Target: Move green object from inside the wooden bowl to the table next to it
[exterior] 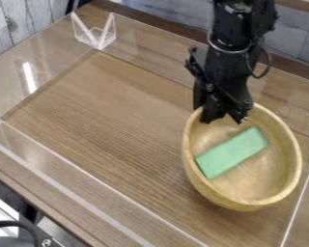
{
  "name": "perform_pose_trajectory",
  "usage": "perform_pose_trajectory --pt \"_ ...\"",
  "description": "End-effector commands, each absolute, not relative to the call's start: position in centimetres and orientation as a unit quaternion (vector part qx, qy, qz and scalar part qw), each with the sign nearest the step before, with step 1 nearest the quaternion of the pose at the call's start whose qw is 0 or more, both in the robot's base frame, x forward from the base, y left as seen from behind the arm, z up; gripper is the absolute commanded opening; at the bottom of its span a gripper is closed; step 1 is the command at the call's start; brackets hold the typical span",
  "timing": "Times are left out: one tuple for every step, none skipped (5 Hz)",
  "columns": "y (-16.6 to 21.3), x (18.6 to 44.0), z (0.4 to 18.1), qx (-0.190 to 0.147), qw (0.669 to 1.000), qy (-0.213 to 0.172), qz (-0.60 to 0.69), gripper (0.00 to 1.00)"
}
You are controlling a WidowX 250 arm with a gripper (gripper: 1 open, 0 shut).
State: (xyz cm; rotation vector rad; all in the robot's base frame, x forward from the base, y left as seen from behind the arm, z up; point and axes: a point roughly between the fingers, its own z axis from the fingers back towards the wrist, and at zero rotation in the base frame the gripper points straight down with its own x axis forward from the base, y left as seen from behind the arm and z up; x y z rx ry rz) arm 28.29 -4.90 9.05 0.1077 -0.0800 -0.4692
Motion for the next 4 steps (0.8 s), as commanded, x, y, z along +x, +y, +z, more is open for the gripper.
perform_pose_trajectory --pt "-4.6 29.4 9.8 0.05 0.972 -0.069 -0.22 0.0" --pt "-5.1 29.8 9.6 0.049 0.966 -0.072 -0.243 0.0" --pt "-5.8 30.2 9.3 0.048 0.96 -0.074 -0.267 0.0" --pt "-4.7 30.2 10.7 0.055 0.971 -0.087 -0.214 0.0"
